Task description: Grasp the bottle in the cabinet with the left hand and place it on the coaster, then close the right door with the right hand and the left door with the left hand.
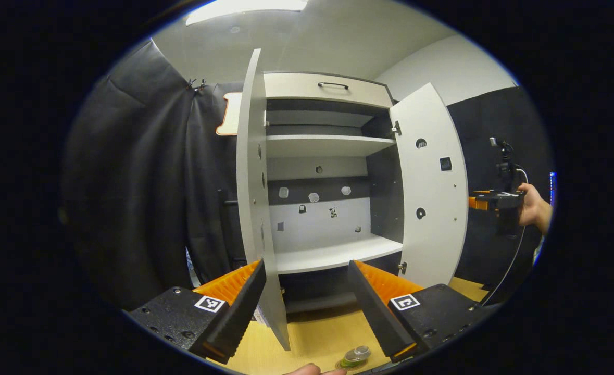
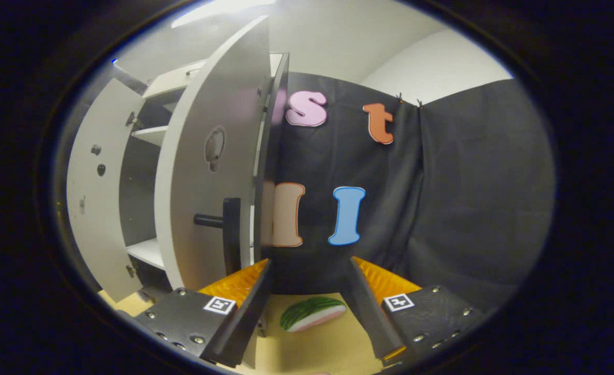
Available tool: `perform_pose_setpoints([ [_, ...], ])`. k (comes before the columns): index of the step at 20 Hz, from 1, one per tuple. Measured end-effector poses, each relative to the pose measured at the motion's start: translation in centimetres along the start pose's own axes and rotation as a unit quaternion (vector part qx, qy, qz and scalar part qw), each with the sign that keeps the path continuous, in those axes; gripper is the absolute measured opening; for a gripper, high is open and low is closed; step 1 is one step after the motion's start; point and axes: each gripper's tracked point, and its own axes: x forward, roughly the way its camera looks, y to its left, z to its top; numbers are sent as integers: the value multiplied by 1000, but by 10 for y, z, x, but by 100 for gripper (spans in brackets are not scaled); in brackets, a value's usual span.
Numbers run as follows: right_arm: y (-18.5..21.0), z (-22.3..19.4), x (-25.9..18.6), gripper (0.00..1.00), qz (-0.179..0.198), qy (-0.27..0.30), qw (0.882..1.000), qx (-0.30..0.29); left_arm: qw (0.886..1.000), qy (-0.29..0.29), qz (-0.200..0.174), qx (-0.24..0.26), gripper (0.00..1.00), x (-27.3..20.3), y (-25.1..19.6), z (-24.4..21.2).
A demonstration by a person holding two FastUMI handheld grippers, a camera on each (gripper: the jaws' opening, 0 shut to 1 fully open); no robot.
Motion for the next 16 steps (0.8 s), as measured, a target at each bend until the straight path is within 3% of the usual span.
perform_pose_setpoints([
  [7,6,0,-7,88,-5,9,1000,4,999,12,-7,-45,99,3,8,-5],
  [8,9,-2,-7,84,-2,12,1000,9,999,15,-13,-49,98,4,8,-6],
  [13,47,-1,-12,91,41,19,999,15,998,20,-30,-59,99,10,9,-2],
  [16,70,-3,-14,88,53,22,998,27,998,14,-31,-61,99,8,14,3],
])
